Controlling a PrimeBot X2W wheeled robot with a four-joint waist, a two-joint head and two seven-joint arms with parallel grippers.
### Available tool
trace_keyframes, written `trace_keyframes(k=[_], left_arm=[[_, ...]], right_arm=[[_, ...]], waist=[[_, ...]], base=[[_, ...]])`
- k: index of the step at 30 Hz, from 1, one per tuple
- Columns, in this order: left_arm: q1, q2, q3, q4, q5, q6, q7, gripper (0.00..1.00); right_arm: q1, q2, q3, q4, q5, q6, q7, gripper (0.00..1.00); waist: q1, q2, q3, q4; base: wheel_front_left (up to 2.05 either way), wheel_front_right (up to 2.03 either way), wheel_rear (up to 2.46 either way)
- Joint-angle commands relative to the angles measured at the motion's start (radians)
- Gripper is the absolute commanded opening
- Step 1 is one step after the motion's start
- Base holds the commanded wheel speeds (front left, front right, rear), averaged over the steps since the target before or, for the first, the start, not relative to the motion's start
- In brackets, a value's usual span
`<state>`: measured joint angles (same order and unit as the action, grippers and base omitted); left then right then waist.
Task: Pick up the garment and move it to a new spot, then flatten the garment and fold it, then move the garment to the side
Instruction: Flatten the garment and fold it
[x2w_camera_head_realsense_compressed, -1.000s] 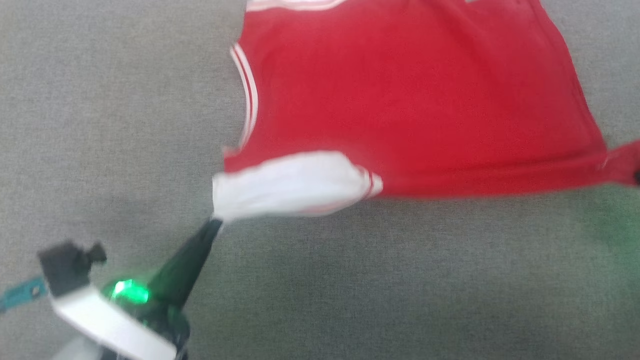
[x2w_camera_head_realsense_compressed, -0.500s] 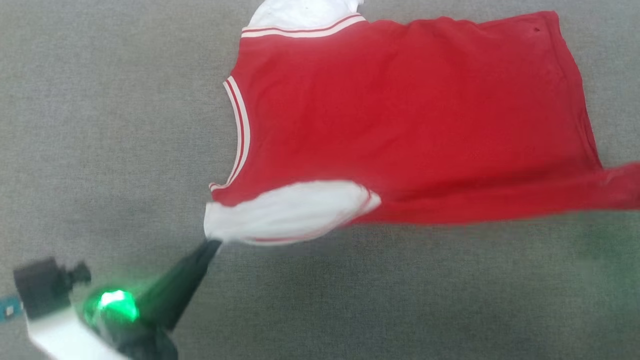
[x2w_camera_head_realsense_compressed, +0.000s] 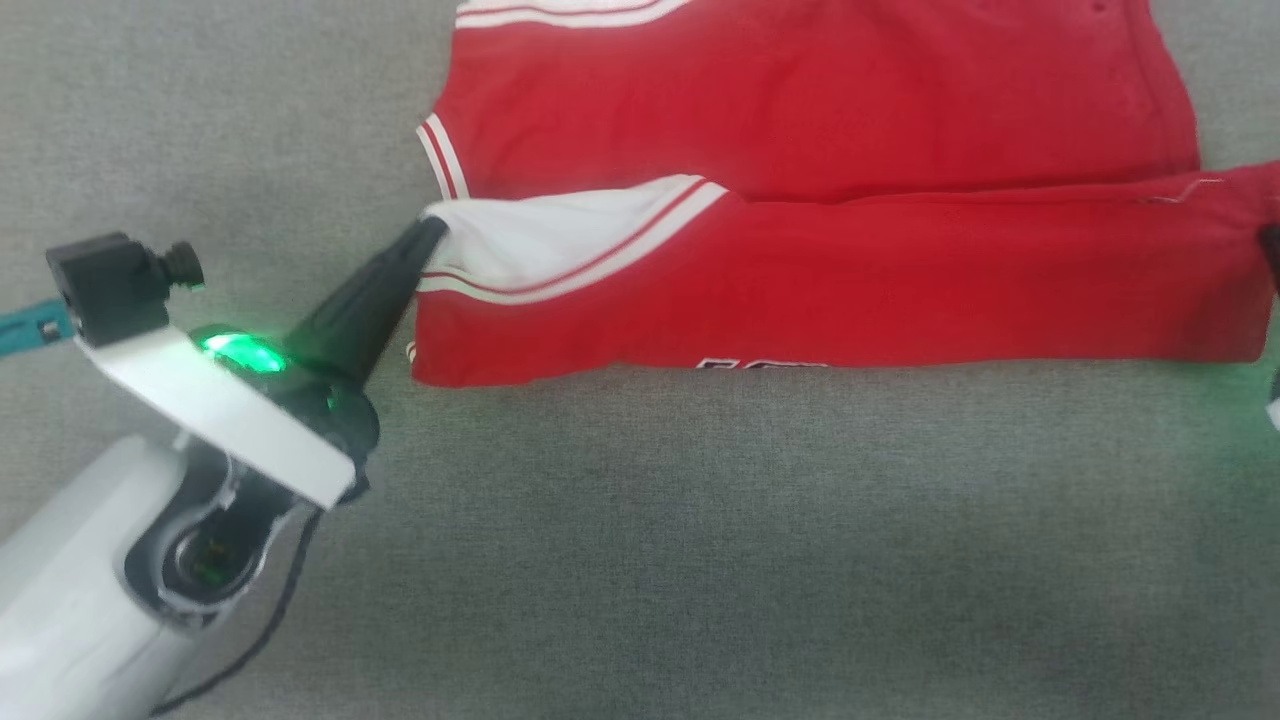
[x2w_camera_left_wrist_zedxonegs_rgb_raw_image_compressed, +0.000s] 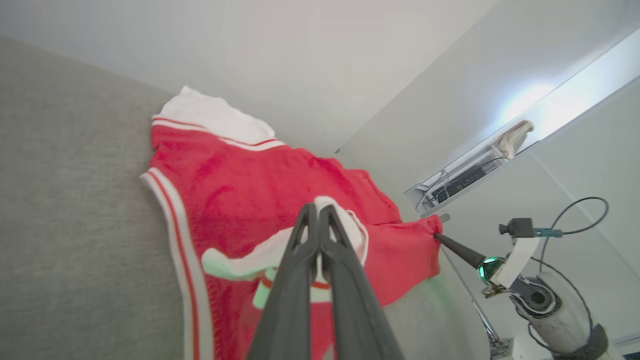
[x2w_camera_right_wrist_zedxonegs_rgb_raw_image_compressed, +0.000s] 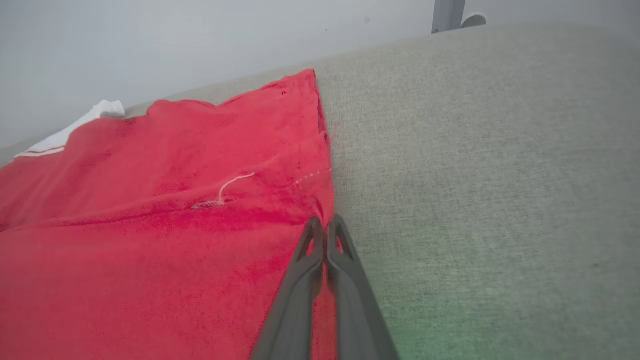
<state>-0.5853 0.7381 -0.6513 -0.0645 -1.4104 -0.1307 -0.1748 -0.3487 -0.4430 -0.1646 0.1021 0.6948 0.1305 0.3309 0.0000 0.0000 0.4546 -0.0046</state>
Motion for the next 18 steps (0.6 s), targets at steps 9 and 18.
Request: trace_keyframes(k=[9, 18], left_arm=[[-0.123, -0.035, -0.097, 0.243, 0.007, 0.001, -0.036, 0.17], [-0.198, 0.023, -0.217, 0.329, 0.086, 0.001, -0.050, 1.00]], right_arm=[[-0.084, -0.004, 0.092, 0.131, -0.012, 0.000, -0.087, 0.00], [-0.077, -0.021, 0.157, 0.194, -0.030, 0.000, -0.160, 1.00]], waist=[[0.0000, 0.0000, 0.067, -0.001], [0.0000, 0.0000, -0.002, 0.003]], base=[[0.00, 0.00, 0.00], [0.00, 0.00, 0.00]])
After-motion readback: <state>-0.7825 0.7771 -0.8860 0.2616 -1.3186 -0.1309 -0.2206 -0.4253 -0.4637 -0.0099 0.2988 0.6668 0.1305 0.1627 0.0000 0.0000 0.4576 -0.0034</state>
